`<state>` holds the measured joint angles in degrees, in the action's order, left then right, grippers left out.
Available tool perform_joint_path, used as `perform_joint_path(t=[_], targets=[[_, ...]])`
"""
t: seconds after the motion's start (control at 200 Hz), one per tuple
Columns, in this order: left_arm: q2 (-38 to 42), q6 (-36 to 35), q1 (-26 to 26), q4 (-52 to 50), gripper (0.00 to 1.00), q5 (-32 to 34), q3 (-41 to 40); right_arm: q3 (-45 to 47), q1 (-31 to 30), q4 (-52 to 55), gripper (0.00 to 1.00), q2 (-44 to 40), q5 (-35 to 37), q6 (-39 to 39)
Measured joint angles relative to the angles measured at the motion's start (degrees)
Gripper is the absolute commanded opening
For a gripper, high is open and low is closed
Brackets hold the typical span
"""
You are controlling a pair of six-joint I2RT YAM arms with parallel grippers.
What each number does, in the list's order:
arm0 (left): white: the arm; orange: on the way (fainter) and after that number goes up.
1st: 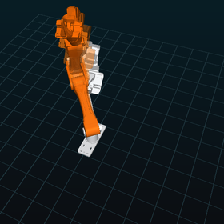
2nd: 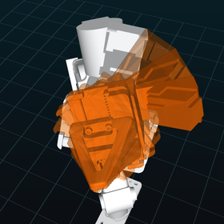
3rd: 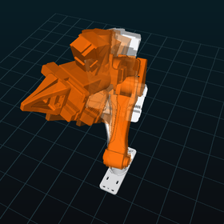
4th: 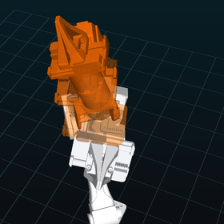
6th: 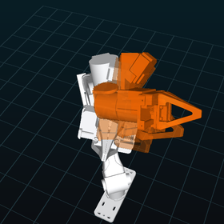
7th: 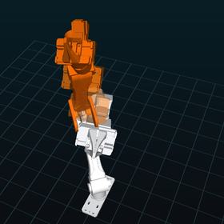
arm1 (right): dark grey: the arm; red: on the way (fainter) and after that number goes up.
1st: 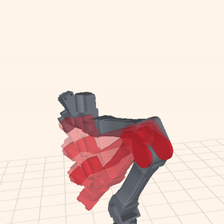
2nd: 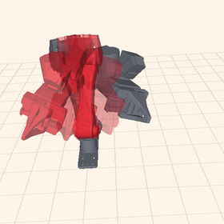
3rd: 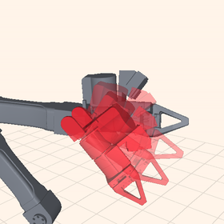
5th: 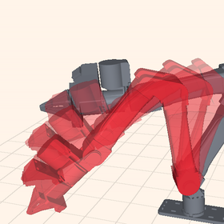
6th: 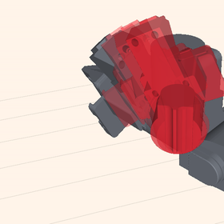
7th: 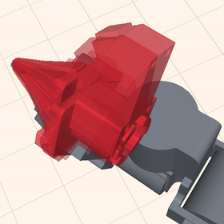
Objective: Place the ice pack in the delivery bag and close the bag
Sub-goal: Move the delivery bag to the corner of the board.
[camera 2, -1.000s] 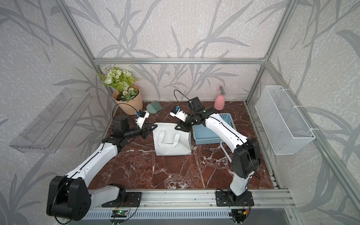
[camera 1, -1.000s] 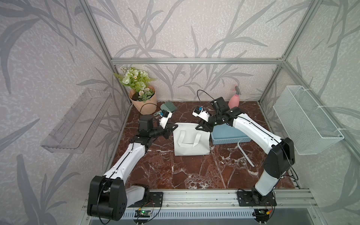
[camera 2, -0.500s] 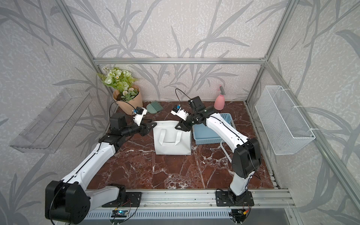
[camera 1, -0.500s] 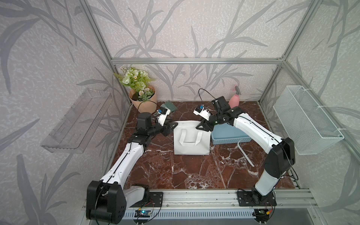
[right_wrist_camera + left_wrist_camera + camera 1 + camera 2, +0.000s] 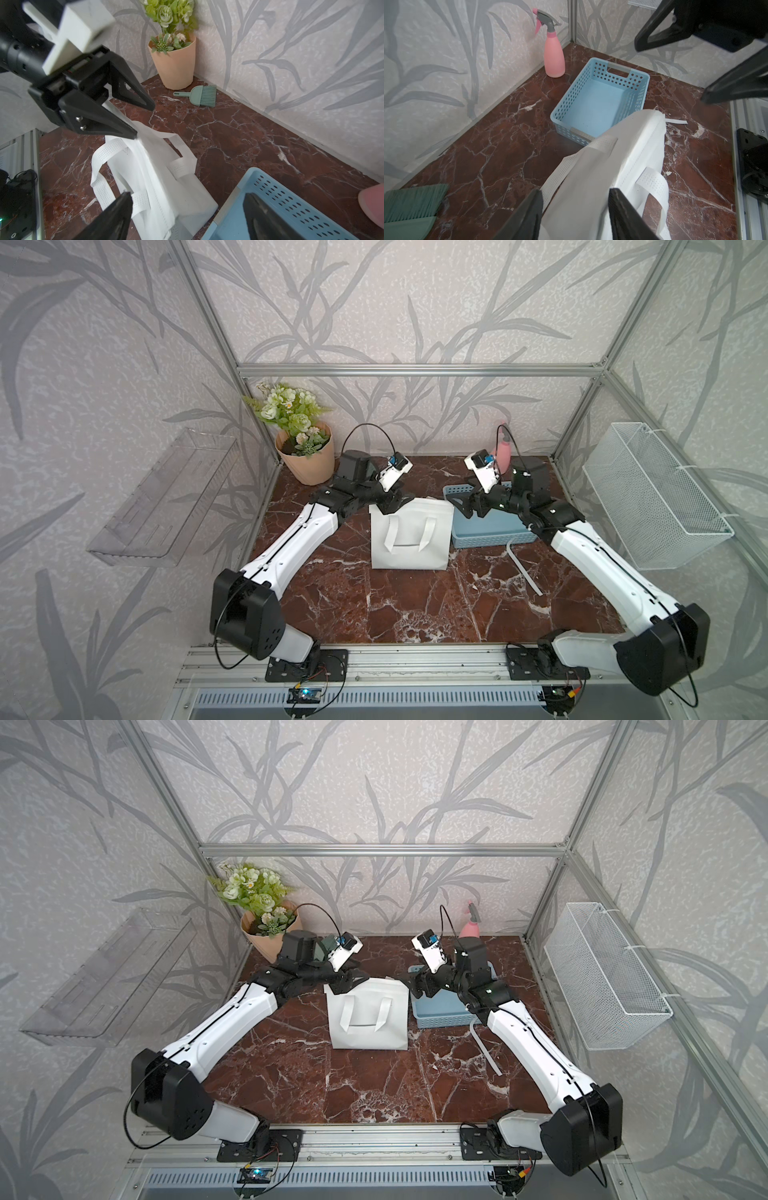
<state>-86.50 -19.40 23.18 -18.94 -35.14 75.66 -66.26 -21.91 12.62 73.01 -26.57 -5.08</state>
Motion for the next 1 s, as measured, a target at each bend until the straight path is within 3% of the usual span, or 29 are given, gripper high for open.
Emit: perform_joint_path(t=[0.23,0.405,0.485,0.56,0.67,0.865,1.005], targets=[[-3.9,-2.8,2.4,-6.6,0.54,0.3,4.5,5.4,0.5,-2.8,0.88,-3.8,2.3,3.2],[-3.9,-3.7,2.9,-8.5,0.47,0.3,4.6,6.3,1.5,-3.0,0.88,-4.3,3.4,4.0],[-3.9,-4.1,3.2,-8.9,0.35,0.8,4.6,6.4,1.6,-3.3,0.88,-4.3,3.6,4.4],[-3.9,-4.7,3.5,-9.0,0.14,1.4,4.6,6.4,1.7,-3.5,0.88,-4.3,3.7,4.6],[-3.9,-4.9,3.7,-9.4,0.00,2.7,4.6,6.5,1.7,-3.8,0.88,-4.3,3.7,4.9],[-2.1,-3.4,4.0,-8.5,0.00,9.1,3.4,7.3,1.7,-5.7,0.88,-4.3,3.8,5.4],[4.3,-0.9,4.1,-6.6,0.00,17.7,-1.5,7.5,1.7,-7.5,0.88,-3.8,3.6,6.0]])
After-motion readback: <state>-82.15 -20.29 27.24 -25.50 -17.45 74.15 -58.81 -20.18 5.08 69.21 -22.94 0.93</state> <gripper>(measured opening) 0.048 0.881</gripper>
